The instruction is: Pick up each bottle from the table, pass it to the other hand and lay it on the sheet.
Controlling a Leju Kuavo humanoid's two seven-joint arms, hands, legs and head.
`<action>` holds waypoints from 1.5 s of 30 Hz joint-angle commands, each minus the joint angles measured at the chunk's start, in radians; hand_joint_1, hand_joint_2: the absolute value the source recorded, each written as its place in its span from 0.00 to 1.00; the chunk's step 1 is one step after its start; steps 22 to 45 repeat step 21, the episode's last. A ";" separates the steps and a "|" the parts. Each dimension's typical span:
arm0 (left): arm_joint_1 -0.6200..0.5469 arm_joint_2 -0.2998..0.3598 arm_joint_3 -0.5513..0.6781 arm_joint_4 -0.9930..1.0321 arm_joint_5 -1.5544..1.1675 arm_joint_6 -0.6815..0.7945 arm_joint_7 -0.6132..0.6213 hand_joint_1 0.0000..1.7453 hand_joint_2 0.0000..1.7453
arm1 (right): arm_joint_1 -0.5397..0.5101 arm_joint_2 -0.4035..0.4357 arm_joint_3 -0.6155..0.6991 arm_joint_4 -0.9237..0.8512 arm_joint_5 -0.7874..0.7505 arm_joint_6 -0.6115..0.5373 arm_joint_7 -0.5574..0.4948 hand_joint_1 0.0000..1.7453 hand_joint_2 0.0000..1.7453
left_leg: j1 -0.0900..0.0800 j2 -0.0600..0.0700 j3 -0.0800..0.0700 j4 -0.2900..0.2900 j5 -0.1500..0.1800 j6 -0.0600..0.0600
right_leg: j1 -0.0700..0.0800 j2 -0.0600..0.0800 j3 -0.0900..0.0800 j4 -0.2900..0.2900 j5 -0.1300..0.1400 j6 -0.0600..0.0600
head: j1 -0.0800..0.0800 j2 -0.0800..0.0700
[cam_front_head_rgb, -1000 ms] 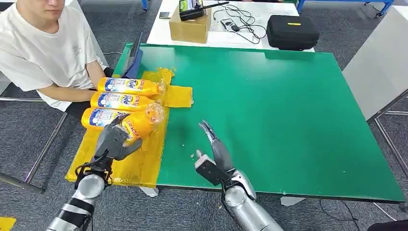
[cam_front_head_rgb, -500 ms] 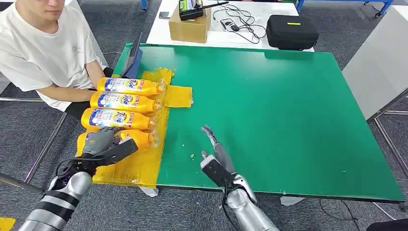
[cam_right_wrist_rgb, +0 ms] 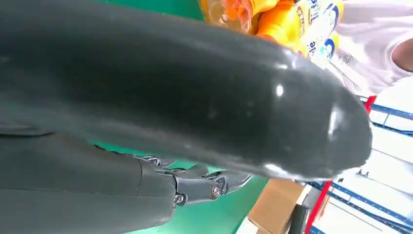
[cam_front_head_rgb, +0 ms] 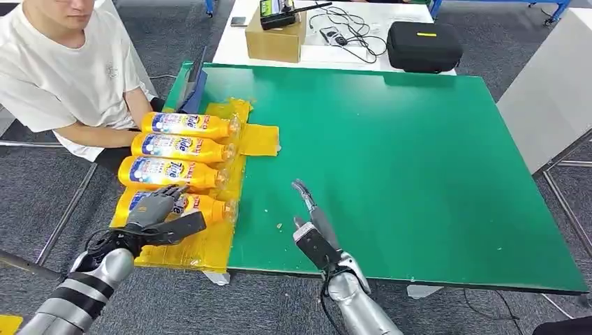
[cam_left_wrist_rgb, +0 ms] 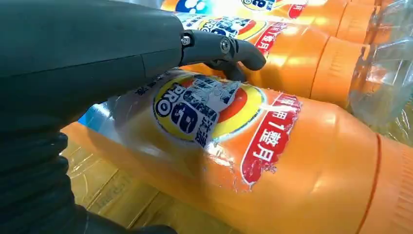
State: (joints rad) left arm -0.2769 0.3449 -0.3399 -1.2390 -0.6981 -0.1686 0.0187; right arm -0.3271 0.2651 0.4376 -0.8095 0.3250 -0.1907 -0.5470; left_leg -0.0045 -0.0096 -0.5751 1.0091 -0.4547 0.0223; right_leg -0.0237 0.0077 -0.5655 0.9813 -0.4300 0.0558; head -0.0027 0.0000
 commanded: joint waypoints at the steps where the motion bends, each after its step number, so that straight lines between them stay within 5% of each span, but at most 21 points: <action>1: -0.046 -0.008 -0.063 0.007 0.063 0.012 -0.042 0.00 1.00 | -0.025 -0.006 -0.014 0.051 -0.011 0.004 -0.010 0.00 0.00 | 0.003 -0.001 0.001 0.001 0.000 -0.002 | 0.003 -0.003 0.003 -0.001 0.000 -0.003 | 0.000 0.000; 19: 0.035 -0.169 0.057 -0.301 0.590 0.031 -0.235 0.00 1.00 | -0.024 -0.018 0.014 0.085 -0.015 -0.016 -0.035 0.00 0.00 | 0.002 -0.002 0.000 0.000 0.000 -0.001 | 0.002 -0.003 0.002 -0.002 0.000 -0.002 | 0.000 0.000; 45: 0.038 -0.168 0.056 -0.303 0.590 0.031 -0.235 0.00 1.00 | -0.025 -0.017 0.014 0.085 -0.015 -0.017 -0.035 0.00 0.00 | 0.001 -0.001 0.000 0.000 0.000 -0.001 | 0.002 -0.002 0.002 -0.002 0.000 -0.002 | 0.000 0.000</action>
